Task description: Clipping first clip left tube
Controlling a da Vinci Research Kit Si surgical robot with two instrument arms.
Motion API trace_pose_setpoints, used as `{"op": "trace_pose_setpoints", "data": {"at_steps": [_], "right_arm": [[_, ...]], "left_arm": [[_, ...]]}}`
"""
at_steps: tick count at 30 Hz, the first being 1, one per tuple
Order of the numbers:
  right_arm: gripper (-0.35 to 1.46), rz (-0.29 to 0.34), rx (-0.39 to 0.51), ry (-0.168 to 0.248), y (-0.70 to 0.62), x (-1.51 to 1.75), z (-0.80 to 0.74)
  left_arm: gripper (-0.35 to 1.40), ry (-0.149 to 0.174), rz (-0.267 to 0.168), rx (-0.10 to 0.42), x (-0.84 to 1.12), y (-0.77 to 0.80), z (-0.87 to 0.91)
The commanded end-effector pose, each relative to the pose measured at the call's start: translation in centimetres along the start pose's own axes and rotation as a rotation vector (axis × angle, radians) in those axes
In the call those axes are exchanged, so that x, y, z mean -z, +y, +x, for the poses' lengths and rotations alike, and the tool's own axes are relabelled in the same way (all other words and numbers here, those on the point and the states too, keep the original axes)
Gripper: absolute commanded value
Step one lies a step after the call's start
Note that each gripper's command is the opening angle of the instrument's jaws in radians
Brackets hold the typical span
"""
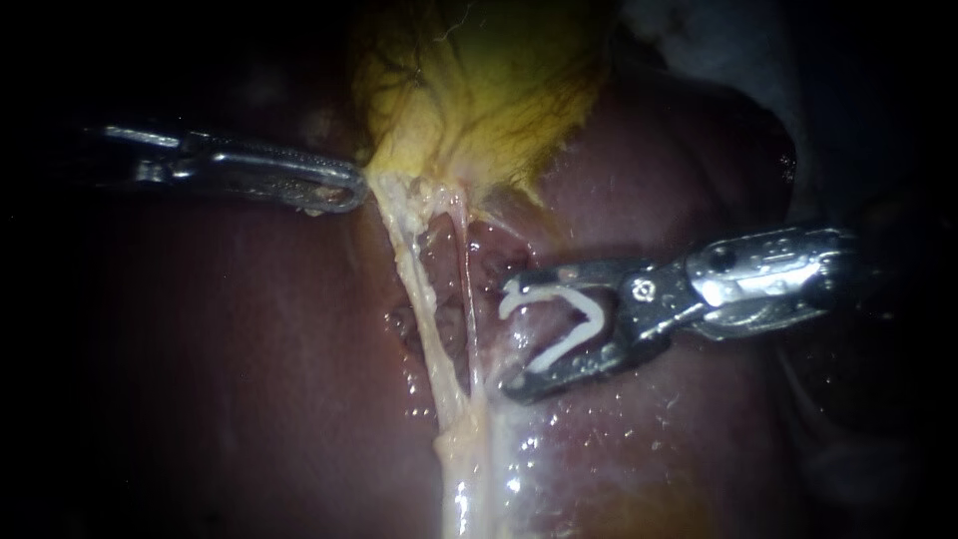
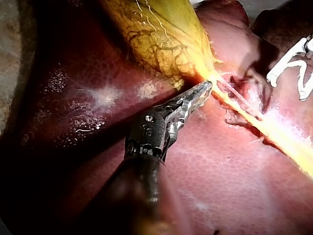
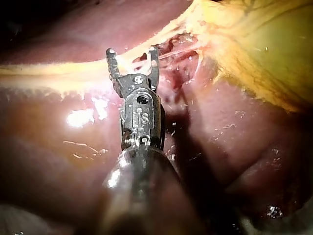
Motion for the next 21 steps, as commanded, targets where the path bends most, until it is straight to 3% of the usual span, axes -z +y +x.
{"op": "trace_pose_setpoints", "data": {"at_steps": [1, 10, 21], "right_arm": [[0.60, 0.008, -0.011, 0.006, 0.01, -0.04, -0.02], [0.60, 0.052, -0.102, 0.013, 0.18, -0.35, -0.28], [0.58, 0.121, -0.186, -0.014, 0.42, -0.64, -0.76]], "left_arm": [[-0.35, 0.000, -0.001, 0.000, 0.00, 0.00, 0.00], [-0.35, 0.000, -0.002, 0.001, 0.00, -0.02, 0.00], [-0.35, -0.001, -0.005, 0.001, 0.00, -0.03, -0.01]]}}
